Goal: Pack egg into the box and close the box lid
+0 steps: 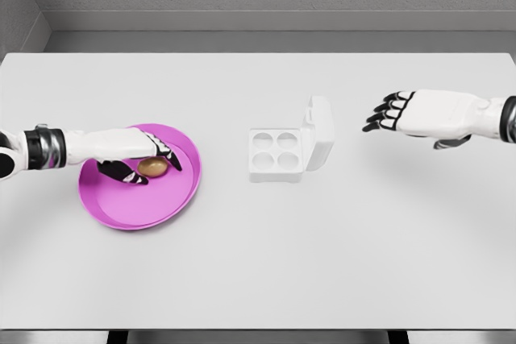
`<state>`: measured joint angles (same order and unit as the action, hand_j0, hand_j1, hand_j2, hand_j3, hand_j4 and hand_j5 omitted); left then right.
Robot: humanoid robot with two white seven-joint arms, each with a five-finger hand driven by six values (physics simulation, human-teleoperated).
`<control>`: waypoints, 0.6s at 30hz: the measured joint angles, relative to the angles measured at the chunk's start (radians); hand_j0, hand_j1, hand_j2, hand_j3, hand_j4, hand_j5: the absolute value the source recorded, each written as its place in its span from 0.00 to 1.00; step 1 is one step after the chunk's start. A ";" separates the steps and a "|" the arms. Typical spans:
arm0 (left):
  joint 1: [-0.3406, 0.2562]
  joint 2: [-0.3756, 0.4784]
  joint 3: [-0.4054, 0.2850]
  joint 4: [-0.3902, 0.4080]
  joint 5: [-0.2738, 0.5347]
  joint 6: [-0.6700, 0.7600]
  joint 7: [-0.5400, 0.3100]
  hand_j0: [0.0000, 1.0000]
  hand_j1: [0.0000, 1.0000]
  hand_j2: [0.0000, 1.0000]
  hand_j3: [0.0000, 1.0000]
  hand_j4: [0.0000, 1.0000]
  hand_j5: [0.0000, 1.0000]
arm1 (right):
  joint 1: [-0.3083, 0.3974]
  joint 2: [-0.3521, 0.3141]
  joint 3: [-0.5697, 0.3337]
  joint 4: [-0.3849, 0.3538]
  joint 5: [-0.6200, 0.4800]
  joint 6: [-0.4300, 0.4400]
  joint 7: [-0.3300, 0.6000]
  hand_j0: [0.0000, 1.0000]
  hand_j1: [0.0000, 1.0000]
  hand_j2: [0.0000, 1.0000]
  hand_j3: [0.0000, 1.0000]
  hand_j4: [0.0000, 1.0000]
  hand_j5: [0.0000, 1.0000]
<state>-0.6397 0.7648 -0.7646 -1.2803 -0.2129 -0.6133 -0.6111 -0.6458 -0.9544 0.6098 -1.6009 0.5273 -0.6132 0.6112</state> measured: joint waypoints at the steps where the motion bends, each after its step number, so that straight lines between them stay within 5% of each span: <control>1: 0.000 0.000 -0.001 0.000 0.001 0.001 0.000 0.68 0.68 0.68 0.68 0.68 0.68 | -0.002 -0.001 0.000 0.000 0.000 0.000 0.000 1.00 1.00 1.00 1.00 1.00 1.00; 11: 0.000 0.000 -0.014 -0.005 0.025 0.011 0.007 0.44 0.44 0.44 0.44 0.44 0.44 | -0.017 -0.009 -0.002 -0.006 -0.004 0.000 0.000 1.00 1.00 1.00 1.00 1.00 1.00; 18: -0.006 0.000 -0.017 -0.005 0.013 0.005 0.004 0.38 0.38 0.38 0.38 0.38 0.38 | -0.023 -0.009 -0.002 -0.011 -0.004 0.000 0.000 1.00 1.00 1.00 1.00 1.00 1.00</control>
<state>-0.6458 0.7650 -0.7819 -1.2849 -0.2001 -0.6083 -0.6074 -0.6688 -0.9638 0.6079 -1.6123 0.5229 -0.6132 0.6113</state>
